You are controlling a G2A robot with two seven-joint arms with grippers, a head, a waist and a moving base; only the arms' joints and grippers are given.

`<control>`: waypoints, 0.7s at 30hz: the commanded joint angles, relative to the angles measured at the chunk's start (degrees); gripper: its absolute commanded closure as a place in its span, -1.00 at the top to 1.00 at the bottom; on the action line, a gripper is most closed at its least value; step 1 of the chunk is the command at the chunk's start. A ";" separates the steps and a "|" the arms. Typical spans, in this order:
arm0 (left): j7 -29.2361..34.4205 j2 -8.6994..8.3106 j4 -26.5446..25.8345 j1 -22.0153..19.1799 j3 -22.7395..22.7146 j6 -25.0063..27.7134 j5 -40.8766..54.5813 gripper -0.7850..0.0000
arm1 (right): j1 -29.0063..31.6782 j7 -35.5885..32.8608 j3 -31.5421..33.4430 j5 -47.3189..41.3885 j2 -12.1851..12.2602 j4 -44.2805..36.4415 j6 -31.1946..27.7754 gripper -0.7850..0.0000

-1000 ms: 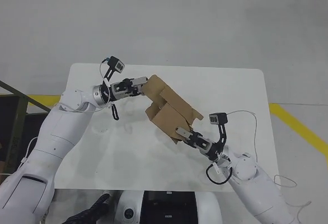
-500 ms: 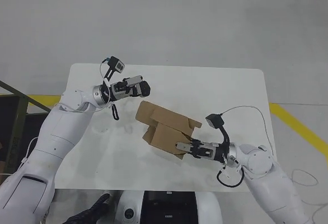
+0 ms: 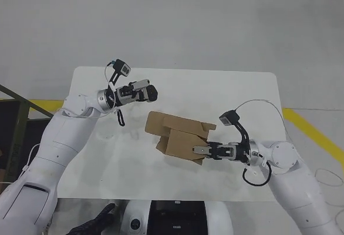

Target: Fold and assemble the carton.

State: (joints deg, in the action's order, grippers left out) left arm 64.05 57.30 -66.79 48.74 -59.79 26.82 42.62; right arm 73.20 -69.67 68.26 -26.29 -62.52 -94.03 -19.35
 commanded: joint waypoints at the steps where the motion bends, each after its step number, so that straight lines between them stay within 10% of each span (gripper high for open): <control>1: 0.00 0.00 0.00 0.00 0.00 0.00 0.00 1.00 | -1.91 -0.49 -0.64 -2.14 -0.17 1.60 2.06 -1.00; 21: -0.72 0.02 -0.73 0.34 0.02 -0.44 -0.50 1.00 | -3.15 3.43 -2.31 -1.79 -0.58 2.86 4.59 -1.00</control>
State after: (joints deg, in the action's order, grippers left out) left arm 63.95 57.31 -66.91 48.81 -59.79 26.75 42.55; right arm 69.93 -66.71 66.16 -27.66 -63.06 -91.19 -15.57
